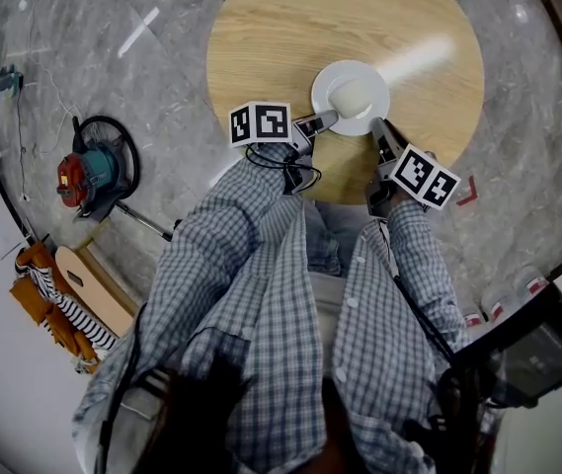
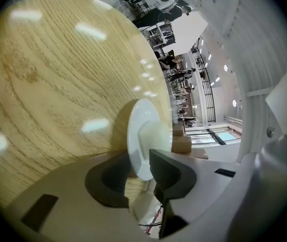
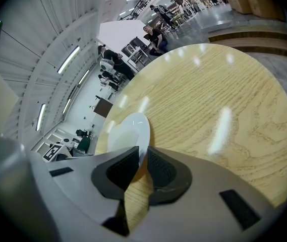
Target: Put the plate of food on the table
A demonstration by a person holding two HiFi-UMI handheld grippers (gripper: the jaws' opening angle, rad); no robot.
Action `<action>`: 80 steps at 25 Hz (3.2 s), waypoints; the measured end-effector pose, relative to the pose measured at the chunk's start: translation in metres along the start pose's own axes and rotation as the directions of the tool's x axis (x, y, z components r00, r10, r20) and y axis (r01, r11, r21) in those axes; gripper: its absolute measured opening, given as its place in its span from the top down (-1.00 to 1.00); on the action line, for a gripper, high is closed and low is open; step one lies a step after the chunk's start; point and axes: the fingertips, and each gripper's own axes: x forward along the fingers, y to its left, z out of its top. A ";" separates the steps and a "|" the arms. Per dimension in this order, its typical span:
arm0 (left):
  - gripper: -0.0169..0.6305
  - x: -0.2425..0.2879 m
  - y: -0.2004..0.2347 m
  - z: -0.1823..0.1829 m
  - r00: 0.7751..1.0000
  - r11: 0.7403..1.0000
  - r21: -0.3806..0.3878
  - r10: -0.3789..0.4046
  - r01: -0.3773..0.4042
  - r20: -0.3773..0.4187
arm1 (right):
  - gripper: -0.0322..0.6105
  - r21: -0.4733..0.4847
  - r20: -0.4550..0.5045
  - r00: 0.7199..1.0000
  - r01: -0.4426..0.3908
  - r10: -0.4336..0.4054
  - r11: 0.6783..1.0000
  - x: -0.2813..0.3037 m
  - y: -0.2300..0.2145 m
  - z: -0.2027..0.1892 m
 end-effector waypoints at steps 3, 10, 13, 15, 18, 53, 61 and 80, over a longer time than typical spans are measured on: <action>0.56 0.000 -0.004 -0.001 1.000 1.000 -0.008 -0.018 0.018 -0.016 | 0.71 -0.014 -0.006 1.000 0.012 -0.012 1.000 0.002 -0.001 0.001; 0.54 -0.001 -0.002 -0.008 0.998 0.999 -0.034 -0.024 0.022 -0.050 | 0.71 -0.101 -0.022 0.999 0.045 -0.047 0.994 0.005 -0.001 0.001; 0.54 -0.002 -0.002 -0.008 0.998 0.999 -0.039 -0.027 0.025 -0.051 | 0.71 -0.164 -0.025 0.997 0.068 -0.073 0.984 0.006 -0.001 0.000; 0.54 -0.003 -0.002 -0.008 0.998 0.999 -0.042 -0.029 0.026 -0.050 | 0.71 -0.235 -0.027 0.995 0.086 -0.095 0.968 0.008 0.000 0.000; 0.54 -0.002 -0.002 -0.008 0.998 0.998 -0.048 -0.032 0.030 -0.048 | 0.71 -0.335 -0.032 0.993 0.095 -0.112 0.938 0.010 0.002 0.000; 0.55 -0.002 -0.002 -0.009 0.996 0.997 -0.065 -0.057 0.052 -0.070 | 0.73 -0.933 -0.038 0.957 -0.137 -0.288 -0.333 0.021 0.055 -0.081; 0.55 -0.005 0.002 -0.018 0.995 0.995 -0.083 -0.053 0.046 -0.086 | 0.73 -0.934 -0.043 0.952 -0.146 -0.303 -0.326 0.025 0.052 -0.079; 0.92 -0.022 0.009 -0.008 0.998 0.994 -0.094 -0.058 0.061 0.033 | 0.73 -0.966 -0.127 0.937 -0.192 -0.326 -0.175 0.033 0.043 -0.072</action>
